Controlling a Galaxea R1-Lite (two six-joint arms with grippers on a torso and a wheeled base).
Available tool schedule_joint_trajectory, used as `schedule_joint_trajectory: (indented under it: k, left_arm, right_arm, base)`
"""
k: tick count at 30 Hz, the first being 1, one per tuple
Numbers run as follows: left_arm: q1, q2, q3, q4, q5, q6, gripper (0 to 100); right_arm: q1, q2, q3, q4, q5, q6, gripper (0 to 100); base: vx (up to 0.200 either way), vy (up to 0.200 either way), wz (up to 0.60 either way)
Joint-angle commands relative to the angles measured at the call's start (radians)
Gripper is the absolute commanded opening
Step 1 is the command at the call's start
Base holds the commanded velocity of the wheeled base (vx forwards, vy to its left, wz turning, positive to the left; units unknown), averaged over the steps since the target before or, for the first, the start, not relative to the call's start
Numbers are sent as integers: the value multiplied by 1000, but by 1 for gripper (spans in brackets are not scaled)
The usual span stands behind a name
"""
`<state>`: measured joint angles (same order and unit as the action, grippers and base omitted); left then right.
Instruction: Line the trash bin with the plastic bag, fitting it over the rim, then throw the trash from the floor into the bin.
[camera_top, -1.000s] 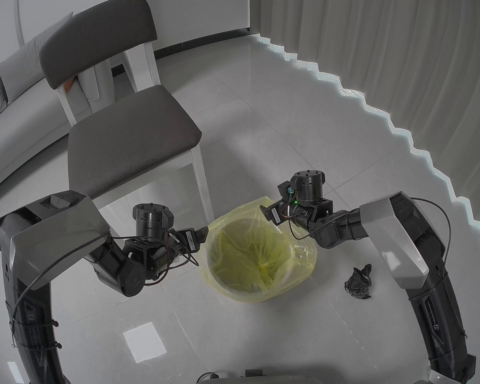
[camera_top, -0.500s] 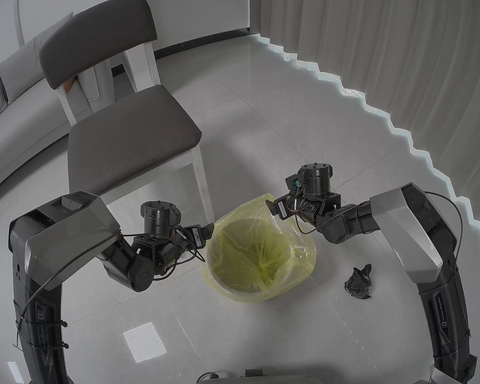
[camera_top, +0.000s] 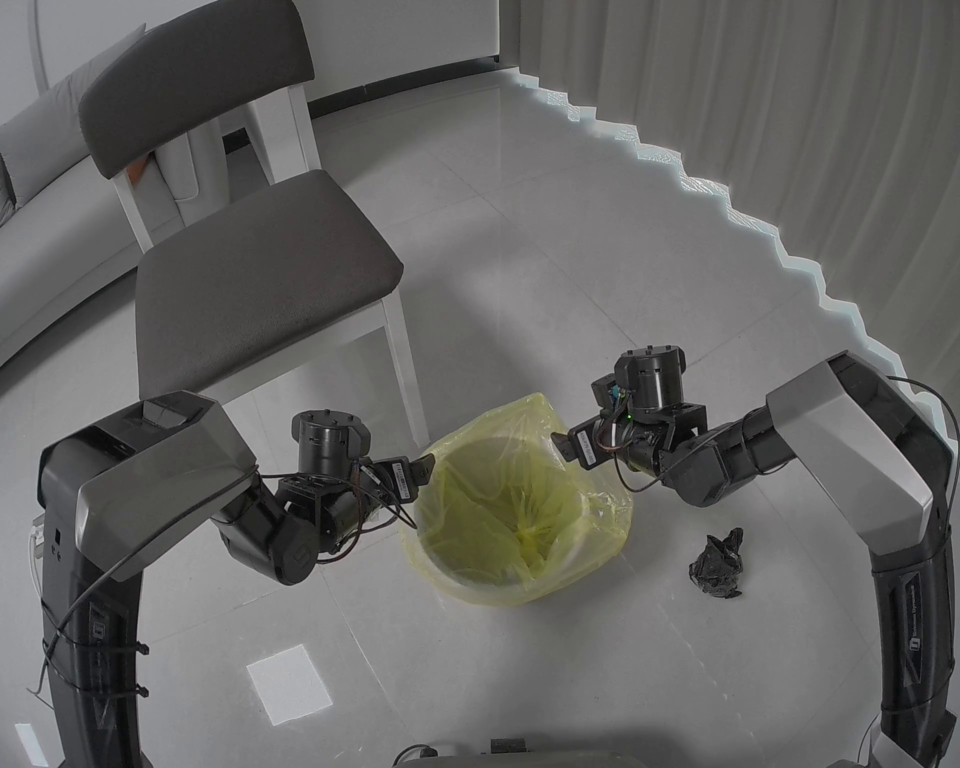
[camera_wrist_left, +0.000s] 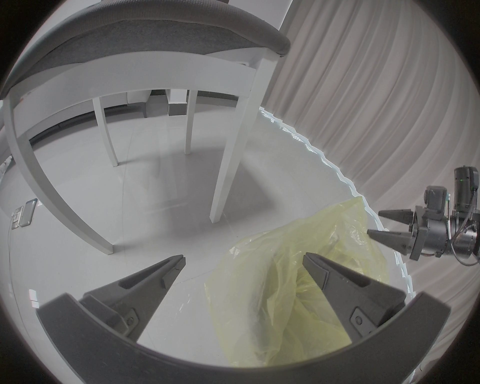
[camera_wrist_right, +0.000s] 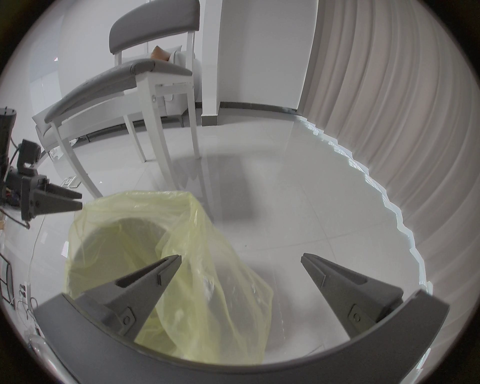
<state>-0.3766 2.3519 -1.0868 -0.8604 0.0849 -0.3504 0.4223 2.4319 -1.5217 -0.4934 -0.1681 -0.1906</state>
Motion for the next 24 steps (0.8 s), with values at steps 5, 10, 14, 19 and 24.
schedule_joint_trajectory:
  k: [5, 10, 14, 19, 24]
  left_arm:
    - [1, 23, -36, 3, -25, 5, 100]
    - [28, 63, -87, 4, -28, 25, 100]
    - [42, 102, -151, 41, -39, 27, 100]
    - [59, 147, -245, 90, -42, 25, 100]
    - [59, 211, -343, 103, -42, 24, 100]
  right_arm:
    - [-10, -47, 130, -28, -5, 5, 100]
    - [-16, -19, 104, -43, -25, 8, 100]
    - [-24, 1, 64, -36, -27, 8, 100]
    - [-40, 35, 28, -33, -27, 0, 100]
    - [-62, 90, -21, -33, -27, -7, 100]
  base:
    - [0, 0, 0]
    - [0, 0, 0]
    - [0, 0, 0]
    - [0, 0, 0]
    - [0, 0, 0]
